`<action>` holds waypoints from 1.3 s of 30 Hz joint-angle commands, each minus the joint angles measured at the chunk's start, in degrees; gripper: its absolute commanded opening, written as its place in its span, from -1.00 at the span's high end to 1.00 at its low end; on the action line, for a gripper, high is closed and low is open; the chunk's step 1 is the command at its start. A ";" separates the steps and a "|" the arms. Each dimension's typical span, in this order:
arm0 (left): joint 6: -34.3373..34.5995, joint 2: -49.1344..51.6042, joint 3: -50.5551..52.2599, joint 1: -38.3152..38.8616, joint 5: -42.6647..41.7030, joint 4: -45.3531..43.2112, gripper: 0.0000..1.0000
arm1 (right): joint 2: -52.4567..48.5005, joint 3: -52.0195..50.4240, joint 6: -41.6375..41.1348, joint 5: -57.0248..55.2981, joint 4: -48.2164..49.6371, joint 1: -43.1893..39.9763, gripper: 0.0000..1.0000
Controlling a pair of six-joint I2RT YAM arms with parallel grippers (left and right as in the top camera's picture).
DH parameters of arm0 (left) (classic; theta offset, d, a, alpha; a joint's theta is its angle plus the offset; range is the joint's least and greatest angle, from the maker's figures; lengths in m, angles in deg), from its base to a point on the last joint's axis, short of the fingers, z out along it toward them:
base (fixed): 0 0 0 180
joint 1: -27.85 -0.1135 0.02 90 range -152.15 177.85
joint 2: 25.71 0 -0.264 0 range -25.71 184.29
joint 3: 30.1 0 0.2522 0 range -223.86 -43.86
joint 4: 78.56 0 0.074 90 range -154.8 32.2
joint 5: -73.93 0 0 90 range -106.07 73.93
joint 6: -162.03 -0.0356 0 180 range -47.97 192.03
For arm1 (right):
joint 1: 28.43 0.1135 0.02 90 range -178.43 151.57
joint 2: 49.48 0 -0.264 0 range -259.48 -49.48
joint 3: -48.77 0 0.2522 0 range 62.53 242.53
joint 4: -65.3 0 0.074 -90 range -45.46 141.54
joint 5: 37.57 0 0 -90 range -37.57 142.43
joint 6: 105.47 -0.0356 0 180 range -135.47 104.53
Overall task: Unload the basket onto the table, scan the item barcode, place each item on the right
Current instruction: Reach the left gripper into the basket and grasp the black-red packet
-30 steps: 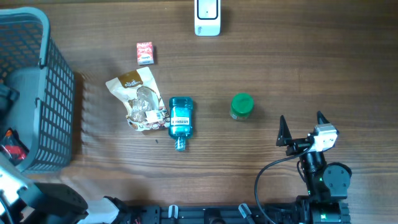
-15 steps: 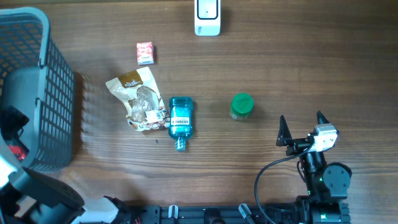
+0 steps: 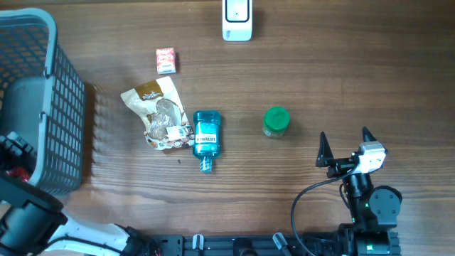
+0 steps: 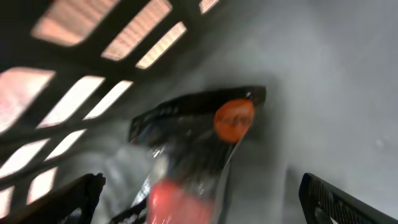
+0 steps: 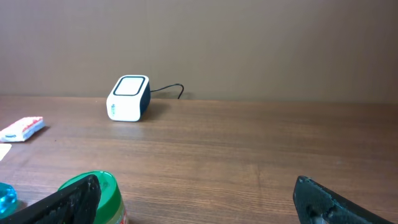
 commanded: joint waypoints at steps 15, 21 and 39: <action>0.83 5.46 0.46 3.06 -6.97 0.46 -0.53 | 0.31 0.52 0.68 -0.37 0.28 0.04 -1.00; 0.83 1.75 0.46 3.78 -6.97 0.70 -0.01 | 0.31 0.52 0.68 -0.35 0.28 0.04 -1.00; 2.38 -2.34 0.48 3.78 -10.56 -0.24 -0.36 | 0.31 0.52 0.68 -0.37 0.28 0.04 -1.00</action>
